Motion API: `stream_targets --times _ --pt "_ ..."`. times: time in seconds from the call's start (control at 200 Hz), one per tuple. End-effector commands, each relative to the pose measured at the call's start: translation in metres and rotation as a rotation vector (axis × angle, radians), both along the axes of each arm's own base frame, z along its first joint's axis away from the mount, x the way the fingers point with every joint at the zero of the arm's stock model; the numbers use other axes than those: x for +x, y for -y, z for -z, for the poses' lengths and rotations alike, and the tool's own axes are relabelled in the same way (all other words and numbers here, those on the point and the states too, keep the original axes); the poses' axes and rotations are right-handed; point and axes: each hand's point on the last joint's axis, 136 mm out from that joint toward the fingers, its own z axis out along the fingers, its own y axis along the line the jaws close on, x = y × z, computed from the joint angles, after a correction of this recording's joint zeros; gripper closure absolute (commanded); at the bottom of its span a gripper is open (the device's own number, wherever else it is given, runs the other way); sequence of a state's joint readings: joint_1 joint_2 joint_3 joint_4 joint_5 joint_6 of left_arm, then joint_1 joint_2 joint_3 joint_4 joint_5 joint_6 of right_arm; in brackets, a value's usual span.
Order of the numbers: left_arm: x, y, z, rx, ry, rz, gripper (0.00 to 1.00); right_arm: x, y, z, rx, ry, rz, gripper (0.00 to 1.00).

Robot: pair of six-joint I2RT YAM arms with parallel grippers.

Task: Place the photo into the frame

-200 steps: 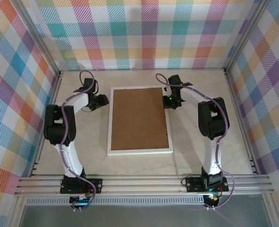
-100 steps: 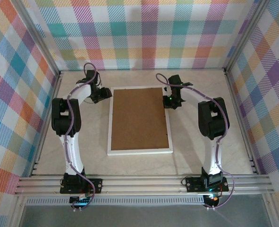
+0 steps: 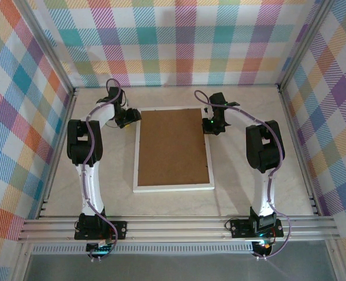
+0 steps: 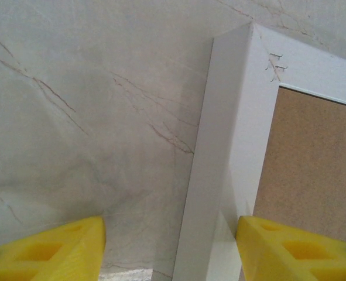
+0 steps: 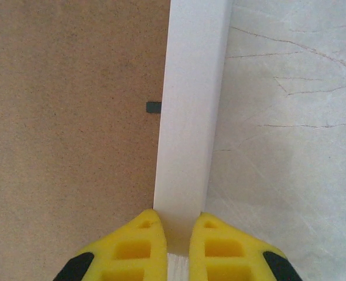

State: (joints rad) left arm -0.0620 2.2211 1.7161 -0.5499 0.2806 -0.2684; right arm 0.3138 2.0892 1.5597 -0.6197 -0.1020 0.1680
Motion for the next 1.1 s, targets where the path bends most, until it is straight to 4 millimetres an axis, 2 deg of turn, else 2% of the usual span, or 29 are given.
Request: stream_targets --times 0.0,0.305,0.8,1.1 --pt "-0.009 0.005 0.009 -0.018 -0.052 0.017 0.39 -0.025 -0.007 0.022 0.008 -0.111 -0.042 0.91" --pt "-0.016 0.011 0.028 0.004 -0.112 0.030 0.39 -0.027 -0.010 0.025 0.028 -0.126 -0.035 0.91" --pt "-0.053 0.034 0.064 0.126 -0.267 0.134 0.42 -0.027 -0.015 0.029 0.053 -0.148 -0.018 0.91" --pt "-0.070 0.050 0.074 0.168 -0.332 0.188 0.45 -0.027 -0.023 0.029 0.084 -0.162 -0.010 0.91"
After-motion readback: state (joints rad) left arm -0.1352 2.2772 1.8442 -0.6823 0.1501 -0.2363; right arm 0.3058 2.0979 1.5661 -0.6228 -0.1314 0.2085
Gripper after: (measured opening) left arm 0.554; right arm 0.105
